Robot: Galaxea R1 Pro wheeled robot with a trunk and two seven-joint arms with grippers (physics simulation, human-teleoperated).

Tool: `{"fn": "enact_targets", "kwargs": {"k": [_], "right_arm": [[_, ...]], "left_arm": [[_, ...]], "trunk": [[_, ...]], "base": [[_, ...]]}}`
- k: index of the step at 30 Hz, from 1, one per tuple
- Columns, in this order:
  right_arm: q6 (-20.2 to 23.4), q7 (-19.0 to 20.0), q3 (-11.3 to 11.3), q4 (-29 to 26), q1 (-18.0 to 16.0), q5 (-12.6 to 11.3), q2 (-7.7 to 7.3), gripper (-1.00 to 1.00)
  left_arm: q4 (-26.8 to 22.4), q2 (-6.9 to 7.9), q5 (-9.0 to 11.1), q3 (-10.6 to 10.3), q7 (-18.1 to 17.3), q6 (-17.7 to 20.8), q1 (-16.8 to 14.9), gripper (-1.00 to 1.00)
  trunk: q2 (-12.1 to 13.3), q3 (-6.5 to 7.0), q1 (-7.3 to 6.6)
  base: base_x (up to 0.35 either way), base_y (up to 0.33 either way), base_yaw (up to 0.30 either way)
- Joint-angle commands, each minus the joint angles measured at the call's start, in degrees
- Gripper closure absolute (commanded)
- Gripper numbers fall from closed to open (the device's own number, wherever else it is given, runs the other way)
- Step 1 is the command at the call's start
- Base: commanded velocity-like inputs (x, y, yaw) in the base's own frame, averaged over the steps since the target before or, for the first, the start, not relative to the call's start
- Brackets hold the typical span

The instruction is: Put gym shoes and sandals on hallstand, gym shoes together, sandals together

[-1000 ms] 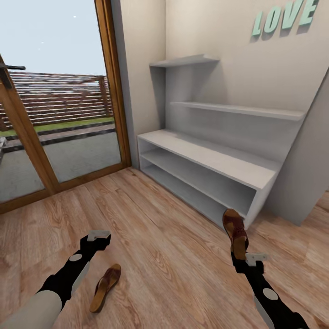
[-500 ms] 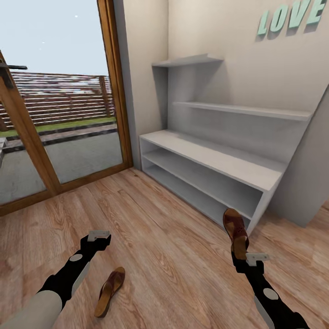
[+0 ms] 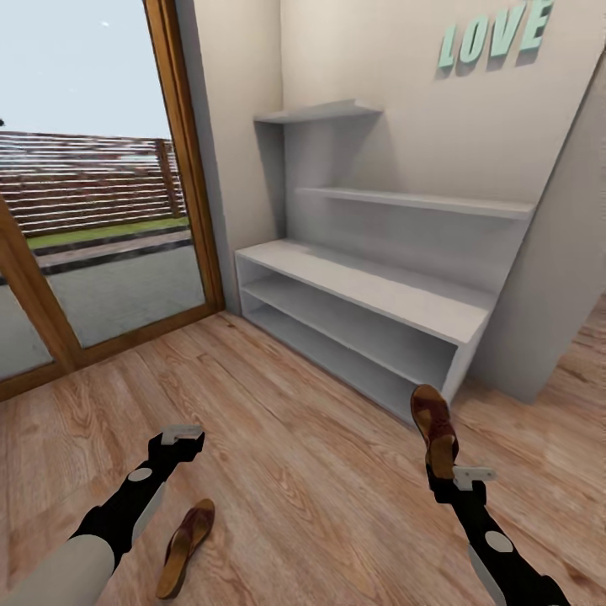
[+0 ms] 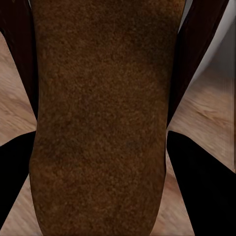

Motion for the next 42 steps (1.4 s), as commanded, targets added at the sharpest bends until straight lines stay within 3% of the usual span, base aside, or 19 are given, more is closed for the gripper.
{"fn": "enact_targets", "kwargs": {"k": [1,21,28,31,42], "right_arm": [[-0.2,0.0,0.0,0.1,0.0,-0.2,0.0,1.0],[-0.2,0.0,0.1,-0.4,0.0,-0.2,0.0,1.0],[-0.2,0.0,0.1,-0.8,0.0,-0.2,-0.04,1.0],[0.0,0.2,0.1,-6.0,0.0,-0.1,-0.16,1.0],[0.0,-0.1,-0.1,-7.0,0.0,-0.1,-0.63,1.0]], "left_arm": [[0.0,0.05,0.3,-0.2,0.0,-0.2,0.0,-1.0],[0.9,-0.23,0.3,-0.3,0.0,-0.3,0.0,-1.0],[2.0,0.4,0.2,-0.4,-0.4,-0.4,3.0,-1.0],[2.4,0.5,0.1,-0.4,-0.8,0.1,3.2,-1.0],[2.3,0.39,-0.3,-0.6,-0.9,0.4,3.2,-1.0]], "trunk": [[0.0,-0.05,-0.01],[0.0,-0.05,-0.01],[0.0,-0.05,-0.01],[-1.2,-0.59,0.65],[-5.6,-2.59,3.06]], "base": [[0.0,0.0,-0.073],[0.0,0.027,-0.011],[0.0,0.0,0.0],[0.0,0.0,0.0],[0.0,0.0,0.0]]}}
